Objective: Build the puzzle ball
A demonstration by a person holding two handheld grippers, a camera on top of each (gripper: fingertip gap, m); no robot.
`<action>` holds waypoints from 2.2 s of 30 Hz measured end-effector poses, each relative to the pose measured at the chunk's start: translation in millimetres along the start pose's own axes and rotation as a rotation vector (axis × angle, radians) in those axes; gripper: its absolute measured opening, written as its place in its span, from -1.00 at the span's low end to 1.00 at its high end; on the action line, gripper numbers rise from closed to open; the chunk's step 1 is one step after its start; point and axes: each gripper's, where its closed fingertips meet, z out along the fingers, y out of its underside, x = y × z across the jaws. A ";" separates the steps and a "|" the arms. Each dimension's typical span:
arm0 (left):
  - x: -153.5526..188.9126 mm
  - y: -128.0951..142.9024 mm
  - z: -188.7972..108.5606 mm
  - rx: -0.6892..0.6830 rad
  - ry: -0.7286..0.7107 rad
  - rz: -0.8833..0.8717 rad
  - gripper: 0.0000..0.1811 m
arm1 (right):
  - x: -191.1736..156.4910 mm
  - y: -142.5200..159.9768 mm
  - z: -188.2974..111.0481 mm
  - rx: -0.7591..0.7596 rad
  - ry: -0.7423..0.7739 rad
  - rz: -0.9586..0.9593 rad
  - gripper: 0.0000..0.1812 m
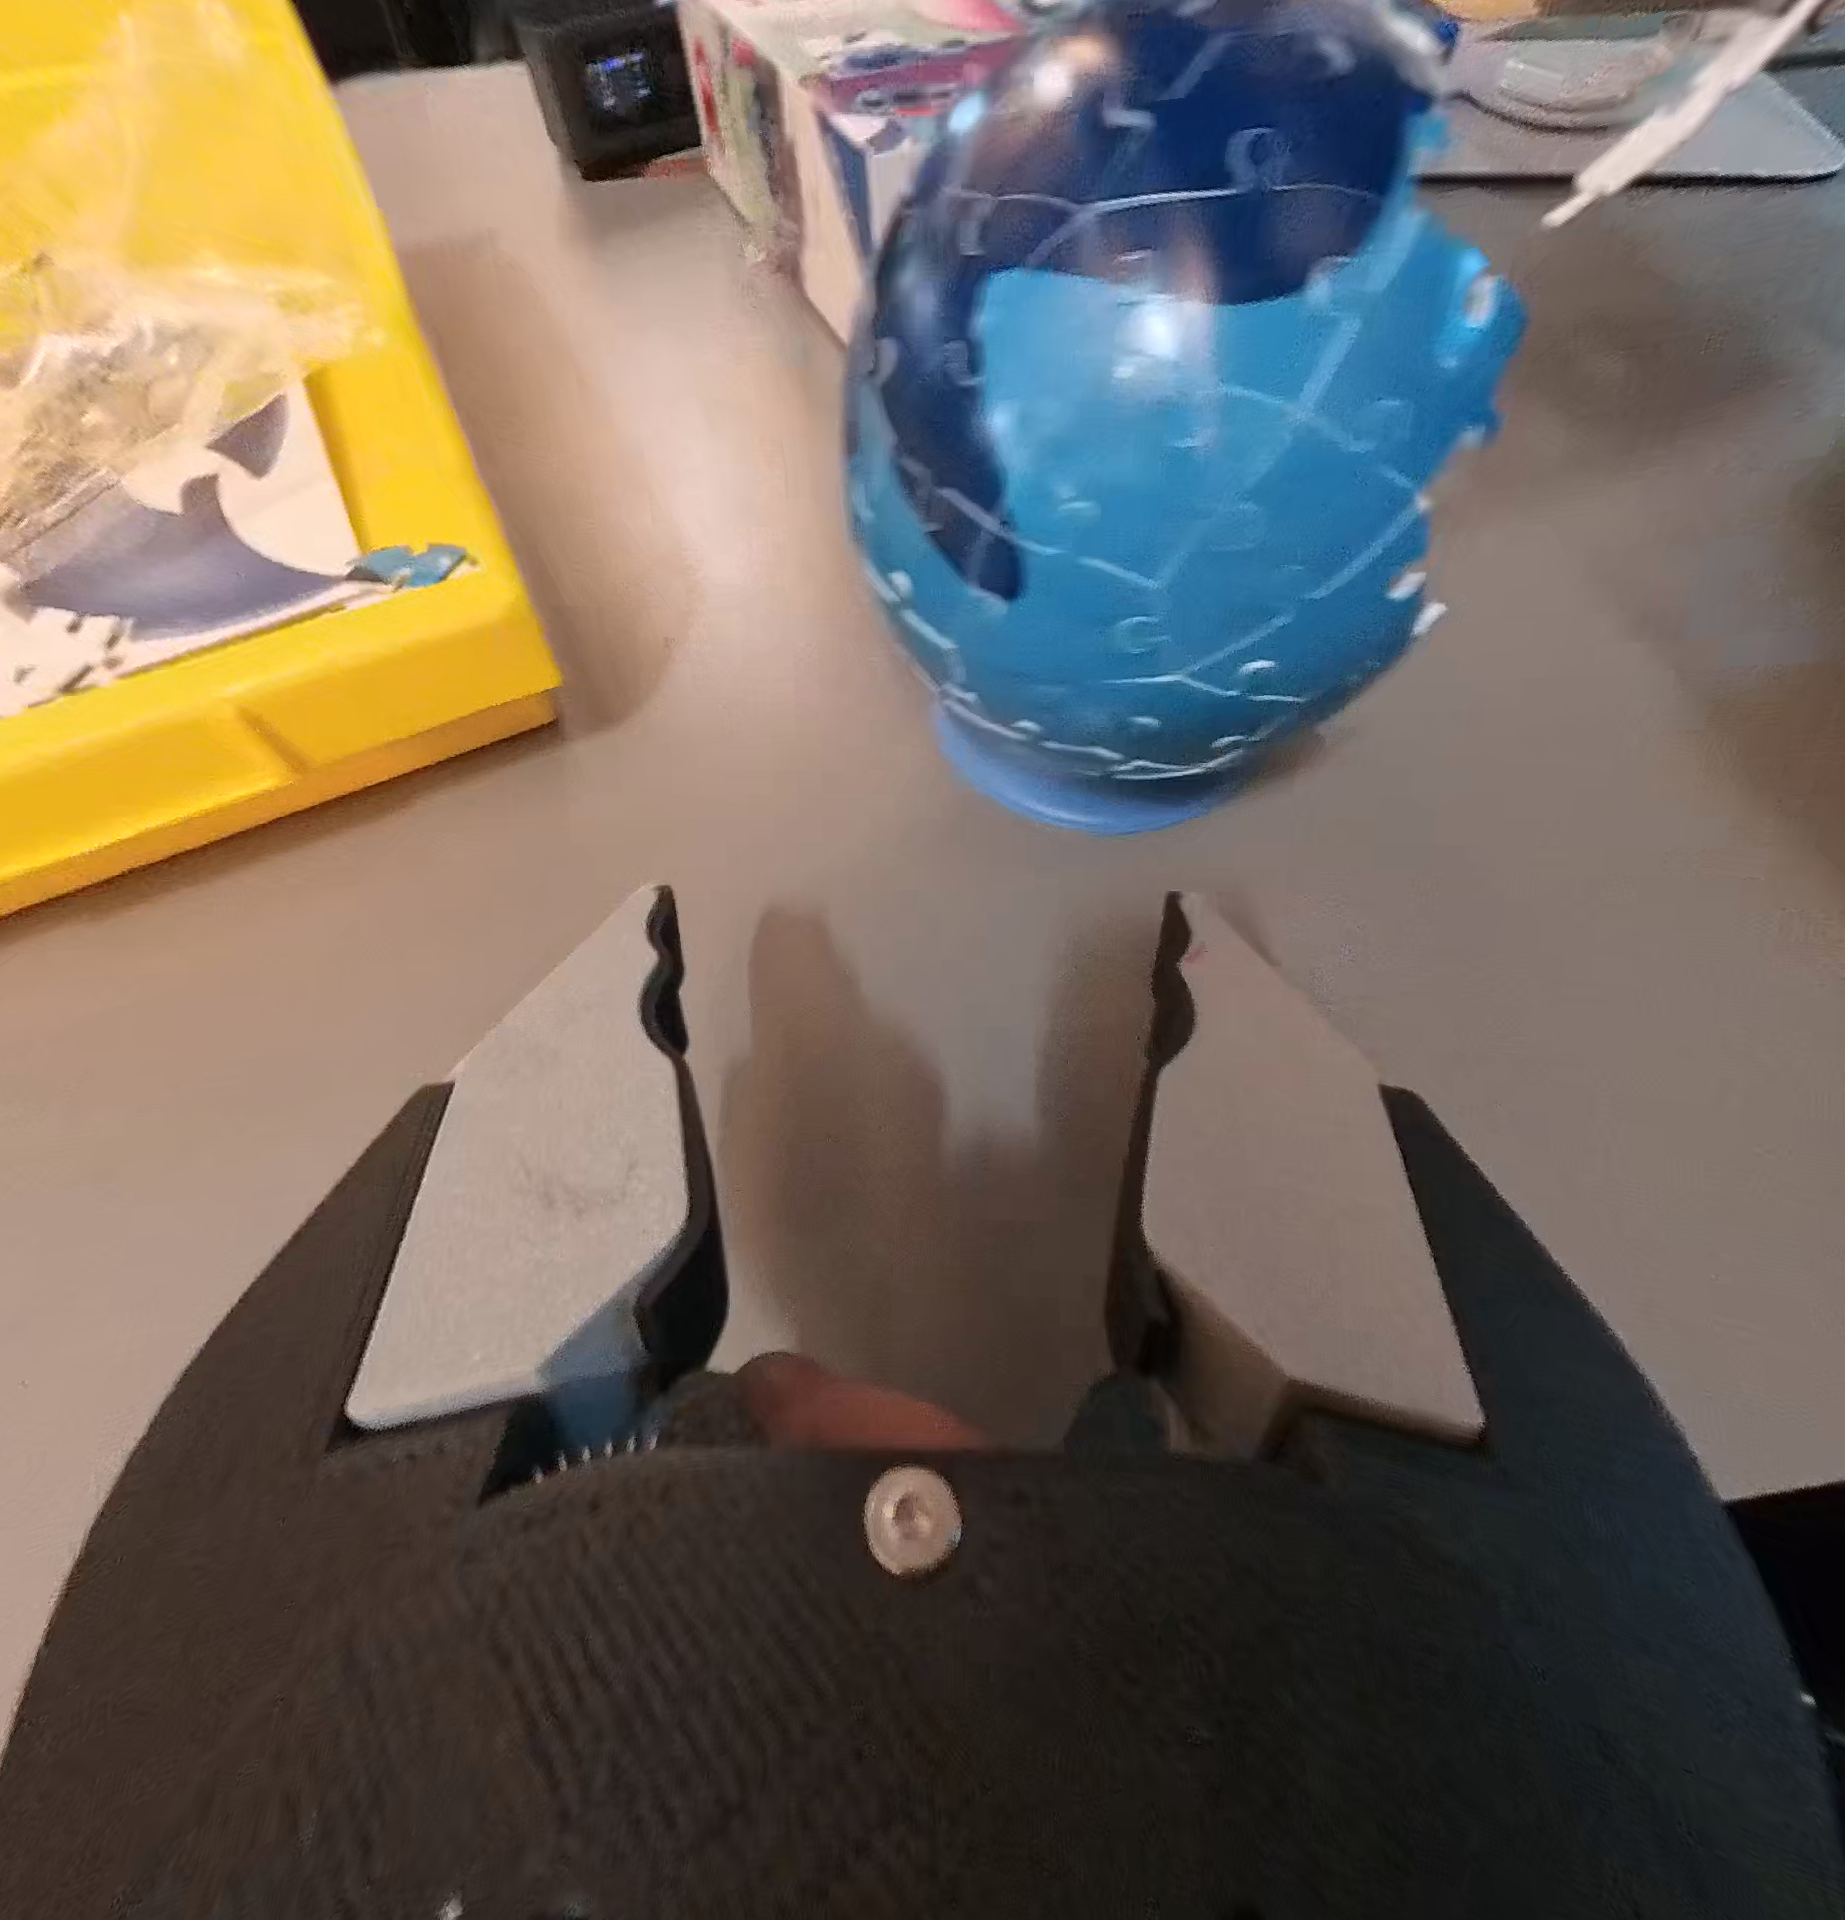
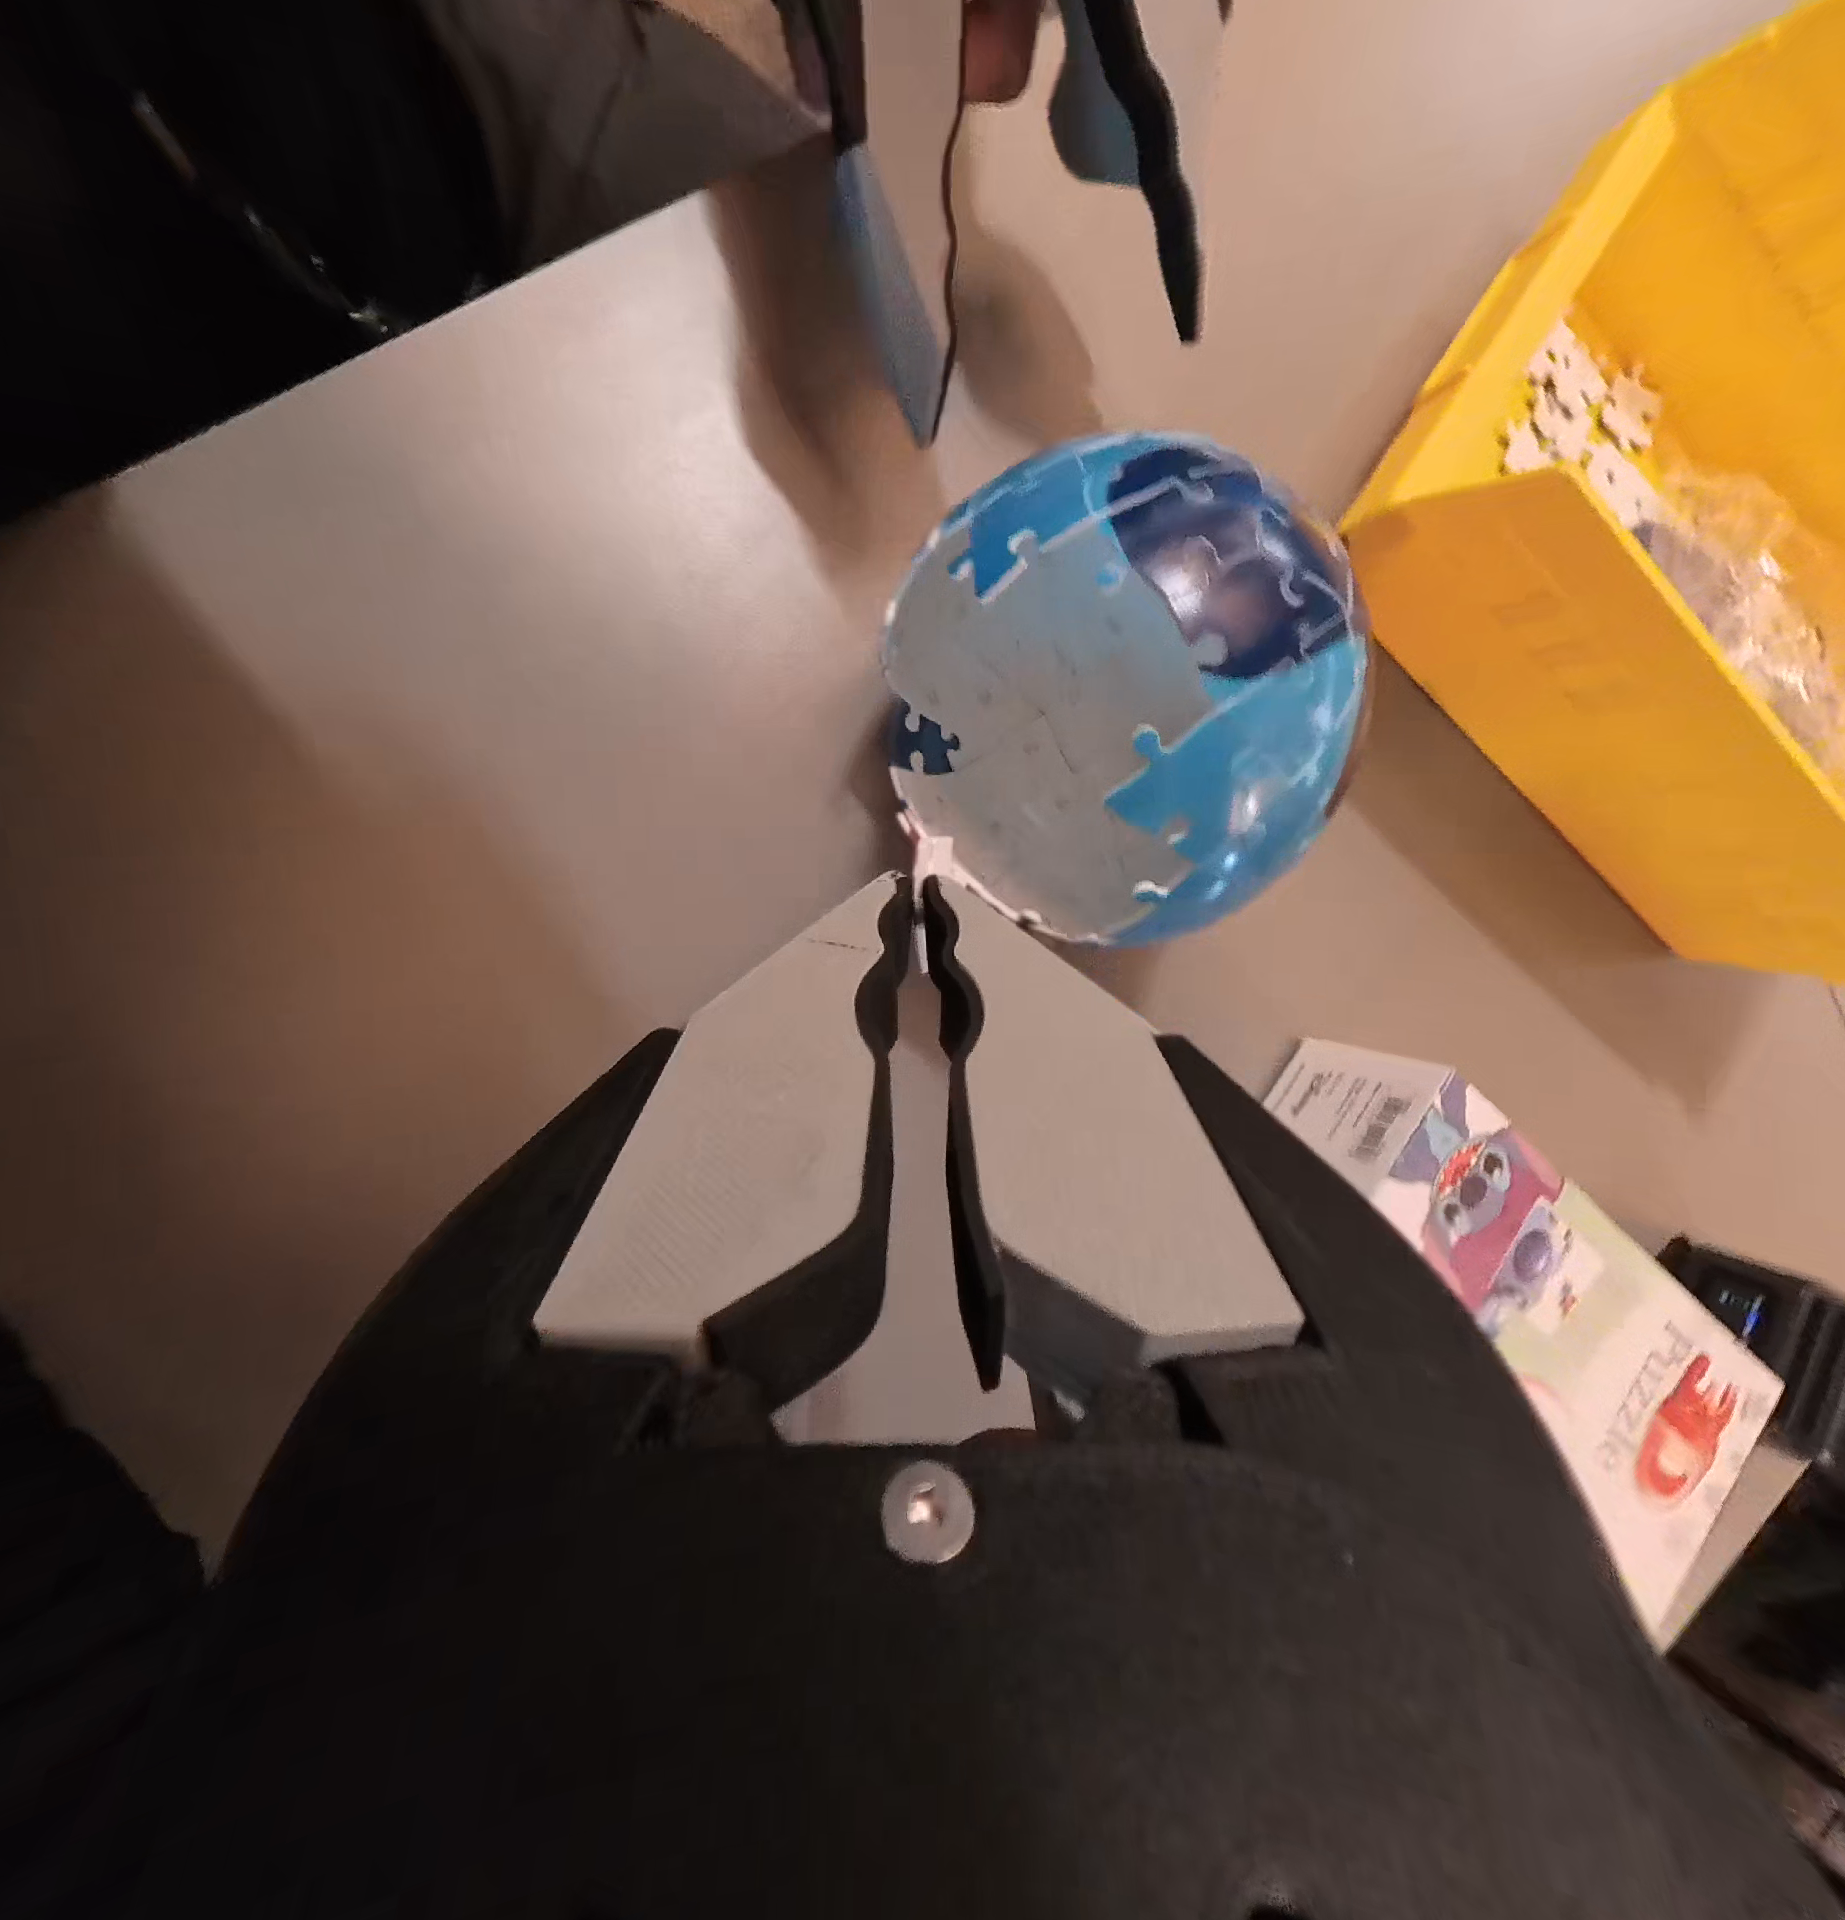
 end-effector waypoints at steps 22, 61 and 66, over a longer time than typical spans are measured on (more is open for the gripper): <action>19.6 10.3 9.8 -0.109 0.316 -0.048 -0.25 | -30.7 50.9 51.4 -0.067 0.156 0.322 -0.79; 25.3 -52.2 24.9 -0.114 0.871 -0.819 -0.14 | 78.1 13.0 55.7 0.616 -0.406 1.551 0.02; 26.1 -53.6 24.3 -0.110 0.876 -0.812 -0.11 | 77.4 13.6 56.3 0.620 -0.407 1.541 0.00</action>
